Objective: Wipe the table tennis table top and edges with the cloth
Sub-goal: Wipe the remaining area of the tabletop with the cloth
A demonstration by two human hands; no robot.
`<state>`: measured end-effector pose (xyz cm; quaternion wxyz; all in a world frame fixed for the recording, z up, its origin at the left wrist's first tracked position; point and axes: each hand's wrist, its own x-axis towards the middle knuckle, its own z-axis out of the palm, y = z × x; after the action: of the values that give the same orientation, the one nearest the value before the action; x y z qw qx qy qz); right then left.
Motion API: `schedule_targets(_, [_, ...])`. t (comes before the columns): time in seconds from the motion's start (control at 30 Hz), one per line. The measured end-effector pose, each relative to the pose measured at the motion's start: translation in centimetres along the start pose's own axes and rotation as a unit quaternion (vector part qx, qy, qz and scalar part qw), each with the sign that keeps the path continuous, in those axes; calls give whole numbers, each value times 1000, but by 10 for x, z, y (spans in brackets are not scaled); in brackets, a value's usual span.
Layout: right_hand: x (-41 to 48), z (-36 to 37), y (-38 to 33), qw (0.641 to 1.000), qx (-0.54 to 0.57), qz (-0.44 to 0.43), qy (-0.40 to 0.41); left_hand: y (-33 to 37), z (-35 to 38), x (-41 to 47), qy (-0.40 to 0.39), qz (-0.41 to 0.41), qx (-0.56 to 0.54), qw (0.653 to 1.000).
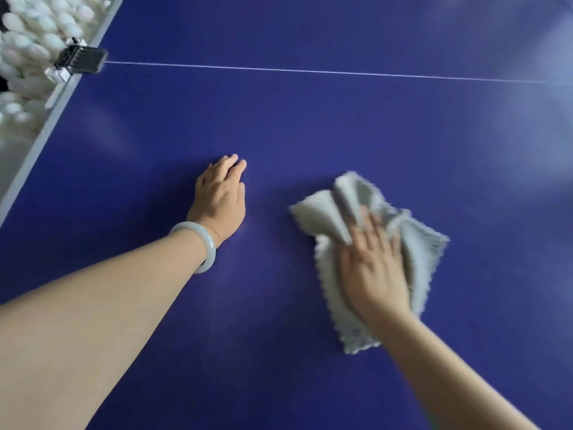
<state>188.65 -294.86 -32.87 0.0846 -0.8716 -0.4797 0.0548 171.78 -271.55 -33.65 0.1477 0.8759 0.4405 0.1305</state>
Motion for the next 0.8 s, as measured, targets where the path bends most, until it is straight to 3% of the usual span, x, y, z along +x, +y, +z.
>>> schedule_targets(0.1, [-3,-6,25,994,-9,108,0,-1,-6,-5,23,7,-77,997])
schedule_targets(0.23, [0,0,23,994,-22,109,9,19,-16,-32,41,37,-122,991])
schedule_targets(0.4, [0,-2,25,994,-19,103,9,48,-6,-118,-29,158,44,986])
schedule_targets(0.6, [-32,6,-22,984,-12,175,17,34,-11,-143,-49,104,76,990])
schedule_targets(0.67, [-66,13,-62,992,7,122,26,36,-10,-143,-53,102,66,991])
schedule_targets(0.8, [-142,20,-90,991,37,-123,-37,34,-10,-144,-46,104,58,992])
